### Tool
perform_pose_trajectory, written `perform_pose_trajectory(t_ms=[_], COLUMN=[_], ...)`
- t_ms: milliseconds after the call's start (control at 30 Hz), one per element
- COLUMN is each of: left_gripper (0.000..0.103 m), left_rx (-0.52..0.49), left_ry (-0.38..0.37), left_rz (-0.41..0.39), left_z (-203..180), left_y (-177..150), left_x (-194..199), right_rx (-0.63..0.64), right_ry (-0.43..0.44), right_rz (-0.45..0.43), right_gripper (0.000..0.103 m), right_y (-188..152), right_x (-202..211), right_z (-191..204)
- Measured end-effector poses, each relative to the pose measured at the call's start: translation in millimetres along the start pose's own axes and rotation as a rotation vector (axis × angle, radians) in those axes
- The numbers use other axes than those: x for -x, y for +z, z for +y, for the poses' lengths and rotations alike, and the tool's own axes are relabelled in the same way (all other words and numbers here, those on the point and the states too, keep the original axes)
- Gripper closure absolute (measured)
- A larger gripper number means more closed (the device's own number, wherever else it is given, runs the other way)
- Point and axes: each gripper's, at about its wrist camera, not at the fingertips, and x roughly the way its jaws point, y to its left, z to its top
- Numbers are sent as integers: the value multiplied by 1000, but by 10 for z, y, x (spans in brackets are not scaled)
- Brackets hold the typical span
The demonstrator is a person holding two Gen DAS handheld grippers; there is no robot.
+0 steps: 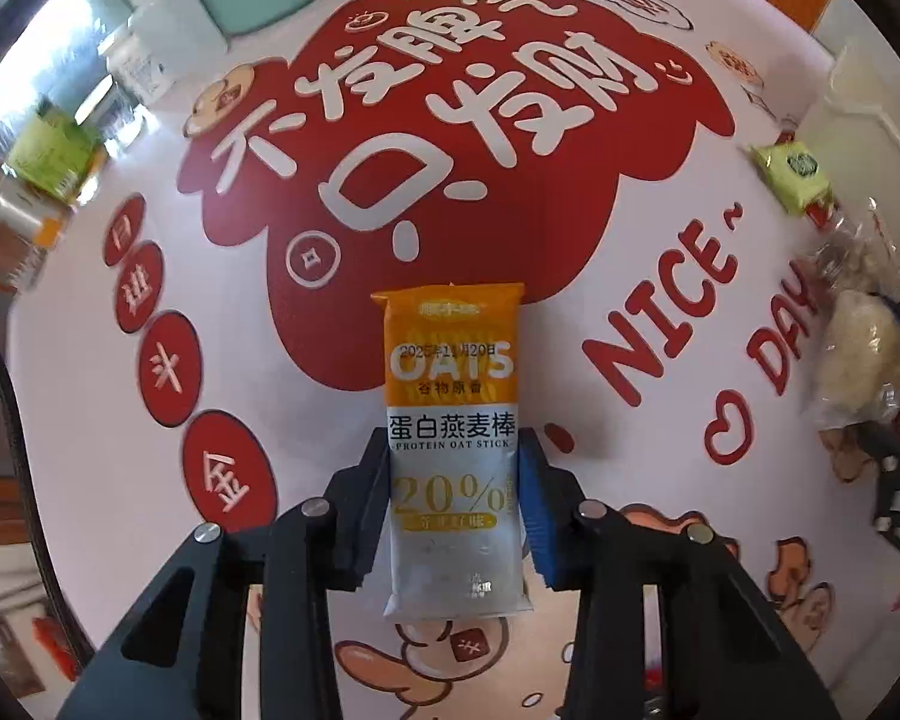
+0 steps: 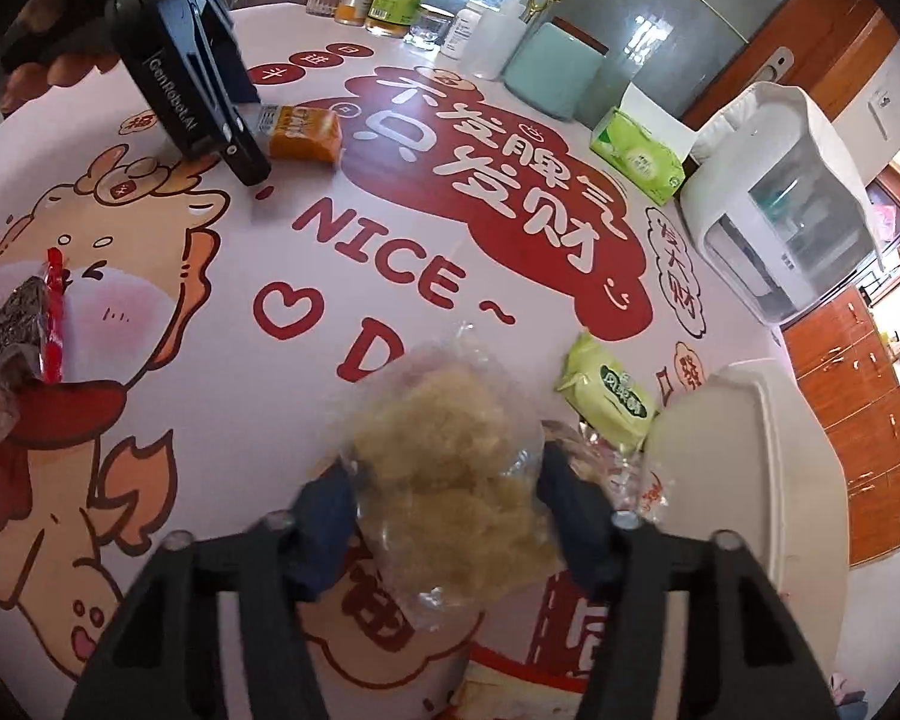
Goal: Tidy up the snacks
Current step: 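Grasp the OATS bar with the left gripper while the right grasps a clear crumbly-cake bag, then carry the OATS bar and cake bag toward the white tray with both grippers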
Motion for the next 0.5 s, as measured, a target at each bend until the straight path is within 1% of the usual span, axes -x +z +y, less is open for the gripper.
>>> perform_pose_trajectory(t_ms=[67,167,233,367,500], left_gripper=[68,69,70,70,70], left_rx=[-18,5,10,17,11], left_ry=[33,51,59,71,77], left_rz=[-14,-10,-15,-43,-99], left_z=[-71,-110,-152,-311,-493], left_y=[-20,-39,-59,-81,-53], left_x=[13,28,68,283,605], right_rx=[-28,-67,-102,-159,-246], right_ry=[27,42,59,79,103], right_rz=[4,6,-8,-62,-121], right_gripper=[54,55,55,55,55], right_y=[-20,-49,-57,-56,-82], right_x=[21,53,123,330,592], right_z=[-28,-57,-81,-145,-319])
